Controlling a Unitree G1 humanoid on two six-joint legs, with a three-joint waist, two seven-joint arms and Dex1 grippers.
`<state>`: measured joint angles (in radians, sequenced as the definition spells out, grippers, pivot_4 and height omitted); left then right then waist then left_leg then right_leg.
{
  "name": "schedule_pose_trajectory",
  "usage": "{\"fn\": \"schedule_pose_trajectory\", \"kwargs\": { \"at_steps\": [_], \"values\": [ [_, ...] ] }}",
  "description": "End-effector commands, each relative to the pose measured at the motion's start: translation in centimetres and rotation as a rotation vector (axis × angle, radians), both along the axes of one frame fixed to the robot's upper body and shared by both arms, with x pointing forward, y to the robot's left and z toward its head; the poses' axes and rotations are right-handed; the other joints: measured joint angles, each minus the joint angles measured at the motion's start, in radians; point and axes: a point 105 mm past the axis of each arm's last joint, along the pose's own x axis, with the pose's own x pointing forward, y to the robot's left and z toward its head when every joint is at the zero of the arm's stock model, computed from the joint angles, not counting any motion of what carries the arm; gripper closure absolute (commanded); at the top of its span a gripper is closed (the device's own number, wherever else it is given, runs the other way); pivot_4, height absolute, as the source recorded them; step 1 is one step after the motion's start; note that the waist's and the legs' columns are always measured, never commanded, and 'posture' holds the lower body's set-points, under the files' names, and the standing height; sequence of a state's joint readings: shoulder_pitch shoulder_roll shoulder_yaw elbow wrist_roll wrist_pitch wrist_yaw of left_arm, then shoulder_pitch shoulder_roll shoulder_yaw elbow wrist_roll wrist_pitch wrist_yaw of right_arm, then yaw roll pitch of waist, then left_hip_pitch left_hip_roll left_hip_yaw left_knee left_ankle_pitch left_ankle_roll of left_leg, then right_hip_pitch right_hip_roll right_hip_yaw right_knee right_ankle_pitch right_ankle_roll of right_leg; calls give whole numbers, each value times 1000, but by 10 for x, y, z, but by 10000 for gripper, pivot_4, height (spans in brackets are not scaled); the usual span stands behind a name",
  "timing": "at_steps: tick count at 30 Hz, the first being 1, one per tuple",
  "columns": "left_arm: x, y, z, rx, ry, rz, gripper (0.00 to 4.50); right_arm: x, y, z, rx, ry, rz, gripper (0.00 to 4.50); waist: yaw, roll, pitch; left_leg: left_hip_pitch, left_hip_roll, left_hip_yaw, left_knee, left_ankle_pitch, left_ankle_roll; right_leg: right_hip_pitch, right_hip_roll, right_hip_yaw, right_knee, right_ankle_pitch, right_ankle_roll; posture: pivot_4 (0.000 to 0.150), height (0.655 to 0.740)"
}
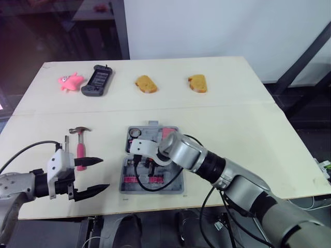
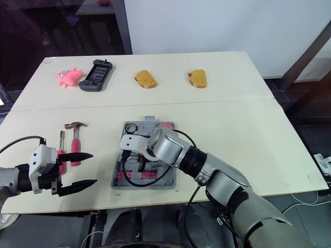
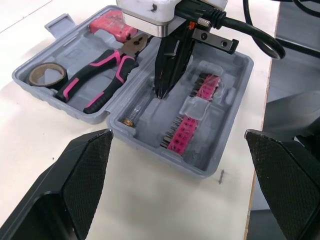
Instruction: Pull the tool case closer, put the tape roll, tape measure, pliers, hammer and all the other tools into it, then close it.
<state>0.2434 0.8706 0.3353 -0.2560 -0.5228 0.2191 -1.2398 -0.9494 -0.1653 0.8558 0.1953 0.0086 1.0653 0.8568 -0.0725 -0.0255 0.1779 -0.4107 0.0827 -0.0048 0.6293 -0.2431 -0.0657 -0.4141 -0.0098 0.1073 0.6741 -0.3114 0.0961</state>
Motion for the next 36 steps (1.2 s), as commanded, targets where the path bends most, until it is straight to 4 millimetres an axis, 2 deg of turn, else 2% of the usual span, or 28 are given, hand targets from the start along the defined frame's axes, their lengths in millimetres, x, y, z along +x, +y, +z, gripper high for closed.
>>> {"fn": "schedule_pose_trajectory", "kwargs": {
  "at_steps": [1, 6, 9, 18, 33, 36],
  "values": [
    [-1, -1, 7, 8, -20, -14, 0, -6, 8, 15, 72, 18, 28, 44442, 1, 0, 0, 0, 0, 0, 0, 0, 0, 0, 0, 0, 0, 0, 0, 1500, 7400],
    [-1, -2, 7, 7, -19, -14, 0, -9, 13, 45, 164, 0, 55, 44442, 1, 0, 0, -1, 0, 0, 0, 0, 0, 0, 0, 0, 0, 0, 0, 1500, 7400],
    [-2, -2, 7, 6, -18, -16, 0, -8, 13, 49, 174, -12, 47, 44442, 0, 0, 0, -1, 0, 0, 0, 0, 0, -1, 0, 0, 0, 0, 0, 1500, 7400],
    [0, -2, 8, 8, -18, -14, 0, 4, 3, 26, 109, -23, -9, 44442, 0, 0, 0, -1, 0, 0, 0, 0, 0, -1, 0, 0, 0, 0, 0, 1500, 7400],
    [0, -1, 9, 7, -20, -9, 0, 4, -14, -10, 16, 33, -66, 44442, 2, 0, 0, -1, 0, 0, 0, 0, 0, 0, 0, 0, 0, 0, 0, 1500, 7400],
    [0, -1, 9, 7, -21, -8, 0, 3, -13, -8, 38, 43, -66, 44442, 2, 0, 0, 0, 0, 0, 1, 0, 0, 0, 0, 0, 0, 0, 0, 1500, 7400]
  ]
}}
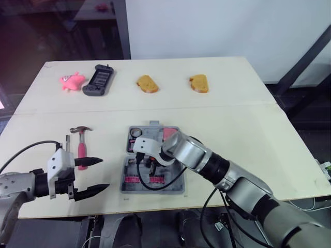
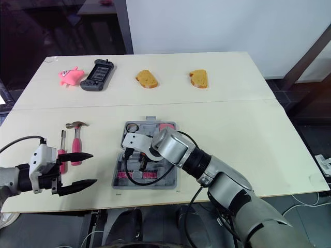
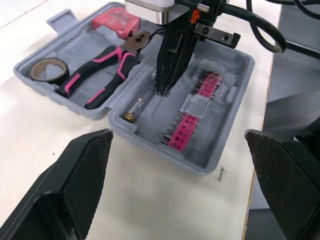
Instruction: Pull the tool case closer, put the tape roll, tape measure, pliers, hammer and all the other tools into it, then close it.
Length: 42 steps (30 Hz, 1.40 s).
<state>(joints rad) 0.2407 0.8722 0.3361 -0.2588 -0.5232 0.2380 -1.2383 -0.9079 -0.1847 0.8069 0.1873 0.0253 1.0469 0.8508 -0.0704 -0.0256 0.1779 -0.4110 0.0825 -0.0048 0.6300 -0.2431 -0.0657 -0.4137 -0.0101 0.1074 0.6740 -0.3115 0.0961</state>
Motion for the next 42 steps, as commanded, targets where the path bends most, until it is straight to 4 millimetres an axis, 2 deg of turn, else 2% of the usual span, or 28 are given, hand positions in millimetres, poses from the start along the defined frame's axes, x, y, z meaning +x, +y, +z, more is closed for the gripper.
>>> {"fn": "schedule_pose_trajectory", "kwargs": {
  "at_steps": [1, 7, 10, 11, 14, 16, 17, 18, 21, 22, 23, 24, 26, 29, 31, 33, 42],
  "values": [
    [0, -1, 9, 7, -32, -13, 0, 0, -5, -1, 5, 20, -27, 44442, 0, 0, 0, 0, 0, 0, 0, 0, 0, 0, 0, 0, 0, 0, 0, 1500, 7400],
    [-1, -1, 9, 4, -31, -8, 0, -13, 4, 42, 187, 1, 60, 44442, 1, 0, 0, -1, 0, 0, 0, 0, 0, 0, 0, 0, 0, 0, 0, 1500, 7400],
    [-1, 3, 9, 0, -30, 14, 0, -27, 1, 76, 363, 3, 74, 44442, -1, 0, 0, -1, 0, 0, -1, 0, 0, -1, 0, 0, 0, 0, 0, 1500, 7400],
    [-2, 5, 9, 1, -31, 21, 0, -30, -4, 86, 411, -7, 69, 44442, -2, 0, 0, -1, 0, 0, -1, 0, 0, -1, 1, 0, 0, 0, 0, 1500, 7400],
    [-1, 16, 11, 2, -41, 70, 0, -37, -40, 110, 544, -107, 52, 44442, 6, 0, 0, -1, 0, -1, -2, 0, 0, 0, 0, 0, -1, 0, 1, 1500, 7400],
    [-3, 22, 11, 8, -42, 100, 0, -40, -63, 117, 617, -139, -11, 44442, 9, 0, 0, -1, 0, -1, -2, 0, 0, 2, -1, -1, -5, -1, 1, 1500, 7400],
    [-3, 29, 10, 14, -46, 131, 0, -39, -82, 114, 624, -161, -64, 44442, 10, -1, 0, -1, 0, -1, -2, 0, 0, 3, -1, -1, -7, -1, -1, 1500, 7400],
    [-4, 41, 9, 26, -50, 179, 0, -39, -111, 103, 604, -169, -148, 44442, 11, -1, 0, -1, 0, 0, -2, 0, 0, 4, -1, -1, -9, -2, -2, 1500, 7400],
    [-9, 71, 6, 60, -49, 290, 0, -47, -171, 76, 529, -185, -312, 44442, 21, -2, 0, -1, -1, 0, -1, 0, 0, 5, -2, 0, -10, -3, -1, 1500, 7400],
    [-12, 83, 4, 82, -49, 331, 0, -51, -190, 68, 518, -187, -371, 39359, 20, -1, 0, -1, -1, 0, -1, 0, 0, 5, -2, 0, -10, -3, -1, 1500, 7400],
    [-13, 99, 4, 105, -63, 394, 0, -57, -214, 58, 503, -180, -445, 37273, 18, -2, 0, 0, -1, 1, -2, 0, 0, 4, -1, 0, -10, -3, -1, 1500, 7400],
    [-16, 113, 4, 115, -62, 447, 0, -65, -234, 50, 481, -180, -493, 32987, 19, -2, 0, 1, 0, 0, -2, 0, 0, 5, 0, 0, -9, -3, -1, 1500, 7400],
    [-23, 134, 3, 145, -60, 518, 0, -78, -260, 47, 481, -191, -550, 22949, 20, -2, 0, 3, 0, 0, -3, 0, 0, 5, 0, 0, -8, -3, -2, 1500, 7400],
    [-30, 150, 1, 172, -52, 562, 0, -85, -279, 48, 486, -222, -594, 8058, 7, -2, 0, 3, 0, 1, 0, 0, 0, 6, 0, 1, -9, -2, -3, 1500, 7400],
    [-36, 160, 2, 169, -37, 594, 0, -90, -292, 45, 456, -235, -614, 188, 3, -3, -1, 4, 0, 1, 1, 0, 0, 8, -1, 1, -9, -2, -4, 1500, 7400],
    [-41, 164, -1, 185, -18, 600, 0, -91, -297, 43, 456, -249, -619, 188, 3, -5, -1, 4, 0, 1, 1, 0, 0, 8, -1, 1, -9, -2, -4, 1500, 7400],
    [-40, 159, -4, 182, -13, 587, 0, -91, -287, 38, 475, -249, -594, 188, 3, -5, -1, 4, 0, 1, -1, 0, 0, 8, -1, 1, -9, -2, -4, 1500, 7400]
  ]
}}
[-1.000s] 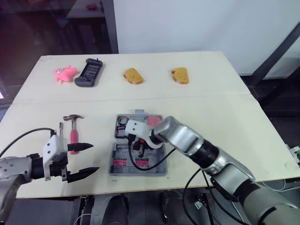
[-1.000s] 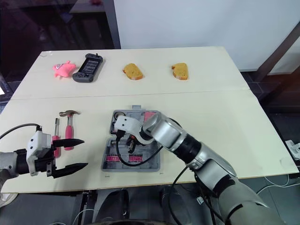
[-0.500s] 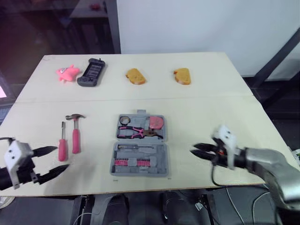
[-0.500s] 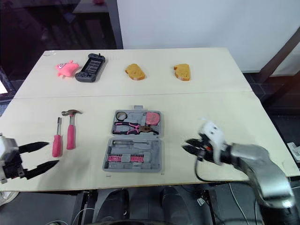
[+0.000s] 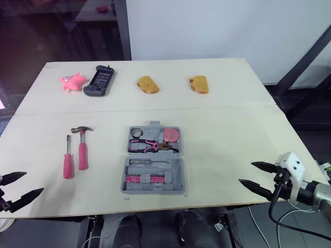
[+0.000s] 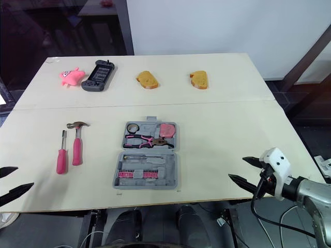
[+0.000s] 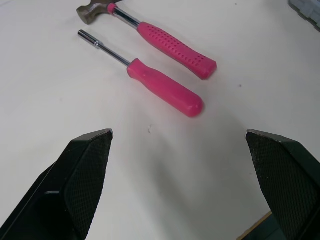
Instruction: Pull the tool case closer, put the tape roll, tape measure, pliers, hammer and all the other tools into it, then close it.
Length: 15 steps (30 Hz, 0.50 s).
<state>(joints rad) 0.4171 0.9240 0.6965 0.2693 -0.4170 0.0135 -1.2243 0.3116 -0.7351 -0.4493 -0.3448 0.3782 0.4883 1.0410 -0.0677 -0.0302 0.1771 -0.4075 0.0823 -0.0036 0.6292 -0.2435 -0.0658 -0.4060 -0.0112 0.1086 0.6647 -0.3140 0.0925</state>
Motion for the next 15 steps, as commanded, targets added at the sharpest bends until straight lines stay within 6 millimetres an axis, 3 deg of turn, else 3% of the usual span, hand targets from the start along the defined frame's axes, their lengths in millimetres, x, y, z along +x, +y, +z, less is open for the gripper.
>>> {"fn": "schedule_pose_trajectory", "kwargs": {
  "at_steps": [1, 6, 11, 15],
  "values": [
    [1, 0, 8, 20, -25, -3, 0, 1, 4, 8, 4, -40, 12, 188, 0, 0, 0, 0, 0, 0, 0, 0, 0, 0, 0, 0, 0, 0, 0, 1500, 7400],
    [7, -9, 7, -22, -95, 88, 0, 7, 34, 24, 99, -85, 52, 188, -1, 1, 0, 0, 0, 0, 0, 0, 0, 0, 0, 0, 0, 0, 0, 1500, 7400],
    [42, -44, 12, -170, -243, 313, 0, 27, 79, 58, 222, -186, 114, 188, 6, -1, 0, 0, 0, -1, 2, 0, 0, 1, 0, 1, 1, 2, 3, 1500, 7400],
    [89, -80, 9, -237, -237, 502, 0, 37, 120, 80, 312, -210, 234, 188, 30, 0, -1, 0, -1, -3, 3, 0, 0, 3, 1, 0, 1, 3, 5, 1500, 7400]
  ]
}}
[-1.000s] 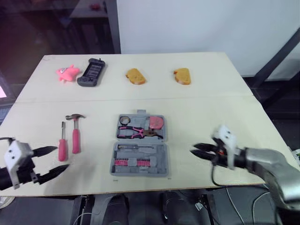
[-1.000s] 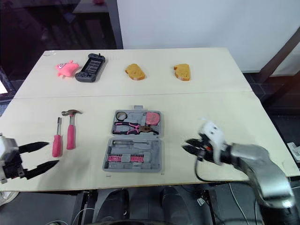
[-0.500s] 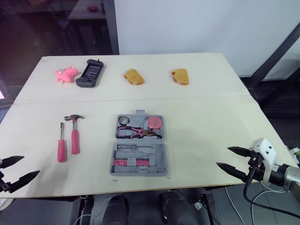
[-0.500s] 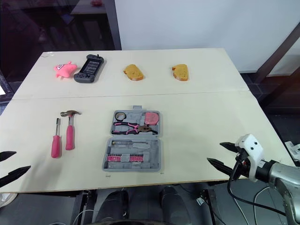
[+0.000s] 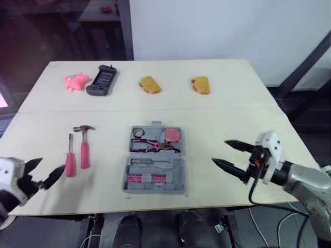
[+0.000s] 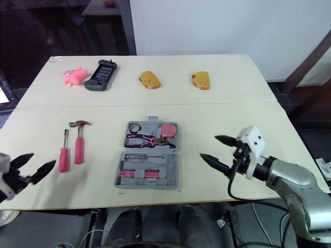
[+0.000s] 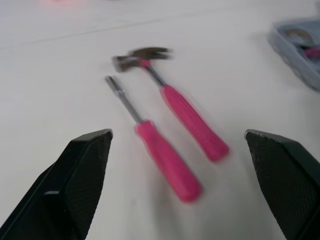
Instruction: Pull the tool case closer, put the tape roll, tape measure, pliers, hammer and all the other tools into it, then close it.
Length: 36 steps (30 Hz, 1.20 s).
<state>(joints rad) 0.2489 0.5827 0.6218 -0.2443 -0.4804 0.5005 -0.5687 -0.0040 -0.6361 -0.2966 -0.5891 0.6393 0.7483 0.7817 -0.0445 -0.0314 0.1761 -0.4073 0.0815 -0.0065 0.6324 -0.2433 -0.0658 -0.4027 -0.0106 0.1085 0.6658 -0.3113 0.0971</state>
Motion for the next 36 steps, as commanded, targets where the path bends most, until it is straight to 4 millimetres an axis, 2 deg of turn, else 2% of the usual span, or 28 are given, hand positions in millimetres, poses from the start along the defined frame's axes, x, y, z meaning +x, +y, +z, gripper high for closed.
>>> {"fn": "schedule_pose_trajectory", "kwargs": {
  "at_steps": [1, 2, 5, 7, 10, 19, 25, 36],
  "values": [
    [39, -34, 10, -14, -8, 90, 0, 1, 33, 18, 53, -35, 116, 188, 12, 0, 0, 0, -1, -1, 1, 1, -1, 1, 0, 0, 0, 1, 2, 1500, 7400],
    [50, -44, 10, -15, 4, 82, 0, 3, 38, 19, 54, -42, 133, 188, 17, -1, -1, -1, -1, -2, 1, 1, -1, 1, 0, 0, 0, 3, 5, 1500, 7400],
    [74, -55, 5, -22, 60, 126, 0, 3, 47, 14, 7, -53, 178, 188, 25, -1, -1, -1, -2, -2, 2, 1, -2, 2, 0, -1, 0, 3, 6, 1500, 7400],
    [90, -52, -3, -15, 102, 197, 0, 2, 53, 9, -33, -59, 213, 188, 25, -1, -1, -1, -2, -2, 1, 1, -2, 1, 0, -1, 0, 3, 6, 1500, 7400],
    [104, -44, -13, -33, 141, 273, 0, 1, 59, 9, -32, -73, 248, 188, 22, -1, -1, 0, -2, -3, 0, 1, -1, 1, 1, -1, 0, 3, 5, 1500, 7400],
    [138, -50, -31, -53, 202, 257, 0, -5, 74, 22, 27, -112, 347, 188, 33, -1, -1, -1, -2, -3, 1, 2, -3, 1, 0, -1, 1, 4, 6, 1500, 7400],
    [150, -51, -44, -44, 264, 265, 0, -5, 75, 18, 17, -102, 340, 188, 32, -1, -1, -1, -3, -3, 1, 2, -3, 1, 0, -2, 1, 4, 6, 1500, 7400],
    [151, -54, -63, -61, 398, 266, 0, -4, 76, 17, 9, -92, 295, 188, 32, 3, -3, 1, -3, -4, 2, 2, -3, 4, 0, -2, 1, 4, 6, 1500, 7400]
  ]
}}
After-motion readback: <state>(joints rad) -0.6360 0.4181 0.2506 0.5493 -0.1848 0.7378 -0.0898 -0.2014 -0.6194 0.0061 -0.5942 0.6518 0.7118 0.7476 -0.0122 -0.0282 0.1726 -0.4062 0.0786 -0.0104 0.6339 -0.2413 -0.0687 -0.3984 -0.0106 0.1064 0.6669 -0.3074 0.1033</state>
